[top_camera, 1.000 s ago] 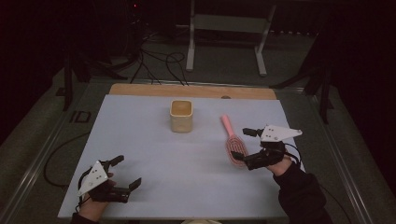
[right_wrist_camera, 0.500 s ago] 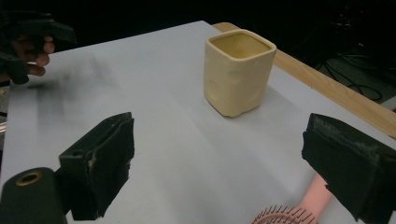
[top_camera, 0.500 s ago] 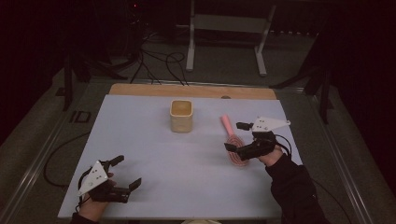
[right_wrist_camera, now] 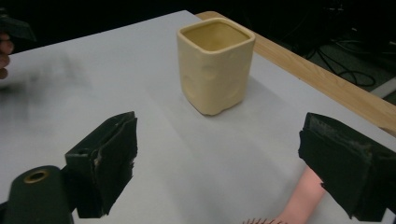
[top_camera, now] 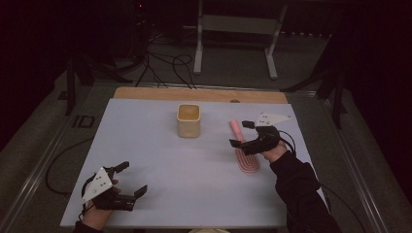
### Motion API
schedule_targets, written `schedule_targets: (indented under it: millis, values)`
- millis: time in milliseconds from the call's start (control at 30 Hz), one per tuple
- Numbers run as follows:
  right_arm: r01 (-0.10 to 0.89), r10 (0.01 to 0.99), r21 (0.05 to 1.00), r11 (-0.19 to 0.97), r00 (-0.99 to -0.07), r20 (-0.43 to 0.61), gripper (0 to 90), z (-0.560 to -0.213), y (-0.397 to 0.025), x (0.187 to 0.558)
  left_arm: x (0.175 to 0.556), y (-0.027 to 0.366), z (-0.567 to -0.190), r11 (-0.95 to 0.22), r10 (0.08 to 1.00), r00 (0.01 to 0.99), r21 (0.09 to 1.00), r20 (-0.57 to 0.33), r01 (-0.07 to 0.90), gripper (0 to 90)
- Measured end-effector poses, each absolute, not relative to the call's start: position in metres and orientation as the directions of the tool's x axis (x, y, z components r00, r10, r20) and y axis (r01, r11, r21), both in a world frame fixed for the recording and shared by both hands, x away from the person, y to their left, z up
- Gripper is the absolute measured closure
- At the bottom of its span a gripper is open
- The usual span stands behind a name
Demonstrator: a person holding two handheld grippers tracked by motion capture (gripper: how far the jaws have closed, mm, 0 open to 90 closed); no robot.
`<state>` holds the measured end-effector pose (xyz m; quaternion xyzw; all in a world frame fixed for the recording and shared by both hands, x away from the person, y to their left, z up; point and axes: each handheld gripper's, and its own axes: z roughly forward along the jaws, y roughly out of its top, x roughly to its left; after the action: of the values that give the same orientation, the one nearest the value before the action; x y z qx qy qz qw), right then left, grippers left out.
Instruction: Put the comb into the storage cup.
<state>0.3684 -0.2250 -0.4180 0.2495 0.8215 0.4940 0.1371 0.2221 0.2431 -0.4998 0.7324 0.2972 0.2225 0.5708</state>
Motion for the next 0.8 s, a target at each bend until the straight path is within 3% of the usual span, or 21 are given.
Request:
schedule_targets:
  millis: [533,800]
  values:
    - [0.33,0.536,0.839,0.433,-0.842,0.054,24.3,-0.432,-0.214,0.4,0.222,0.243,-0.5,-0.167,0.689,0.725,0.969,-0.016,0.181,0.3]
    - [0.356,0.549,0.817,0.454,-0.834,0.058,36.1,-0.441,-0.211,0.411,0.222,0.244,-0.5,-0.164,0.688,0.725,0.97,-0.019,0.181,0.2]
